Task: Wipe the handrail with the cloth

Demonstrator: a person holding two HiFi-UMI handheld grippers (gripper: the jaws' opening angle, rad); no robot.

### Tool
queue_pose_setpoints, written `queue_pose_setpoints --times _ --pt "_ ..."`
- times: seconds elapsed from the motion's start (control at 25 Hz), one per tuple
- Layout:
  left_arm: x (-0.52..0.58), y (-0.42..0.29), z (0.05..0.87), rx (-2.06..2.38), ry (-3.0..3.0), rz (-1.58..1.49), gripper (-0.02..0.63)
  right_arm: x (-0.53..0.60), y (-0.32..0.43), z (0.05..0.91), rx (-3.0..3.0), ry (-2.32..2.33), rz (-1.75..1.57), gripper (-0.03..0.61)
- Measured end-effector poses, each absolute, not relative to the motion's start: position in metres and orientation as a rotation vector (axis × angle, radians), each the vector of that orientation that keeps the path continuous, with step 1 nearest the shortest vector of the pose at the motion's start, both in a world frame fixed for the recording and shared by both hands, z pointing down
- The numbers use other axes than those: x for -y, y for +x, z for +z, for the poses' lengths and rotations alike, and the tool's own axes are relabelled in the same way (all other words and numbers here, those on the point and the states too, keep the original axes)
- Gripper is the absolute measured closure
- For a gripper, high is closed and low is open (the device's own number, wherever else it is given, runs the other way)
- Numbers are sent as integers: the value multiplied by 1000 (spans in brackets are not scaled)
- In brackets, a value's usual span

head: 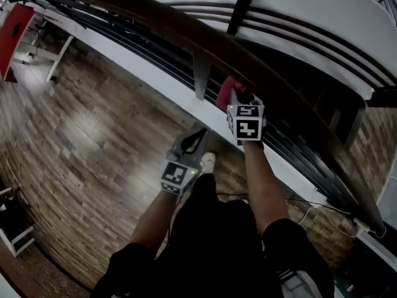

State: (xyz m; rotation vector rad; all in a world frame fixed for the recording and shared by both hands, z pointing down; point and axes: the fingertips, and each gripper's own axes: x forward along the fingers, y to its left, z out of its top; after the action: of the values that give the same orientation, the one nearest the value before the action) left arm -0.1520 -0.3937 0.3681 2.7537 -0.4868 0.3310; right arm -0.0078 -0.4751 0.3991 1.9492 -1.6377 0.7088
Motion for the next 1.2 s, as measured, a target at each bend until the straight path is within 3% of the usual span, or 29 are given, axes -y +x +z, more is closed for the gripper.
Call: queue_pose_setpoints --times 1.2 --pt "322 -58 366 46 2892 529 614 328 65 404 1408 2232 829 537"
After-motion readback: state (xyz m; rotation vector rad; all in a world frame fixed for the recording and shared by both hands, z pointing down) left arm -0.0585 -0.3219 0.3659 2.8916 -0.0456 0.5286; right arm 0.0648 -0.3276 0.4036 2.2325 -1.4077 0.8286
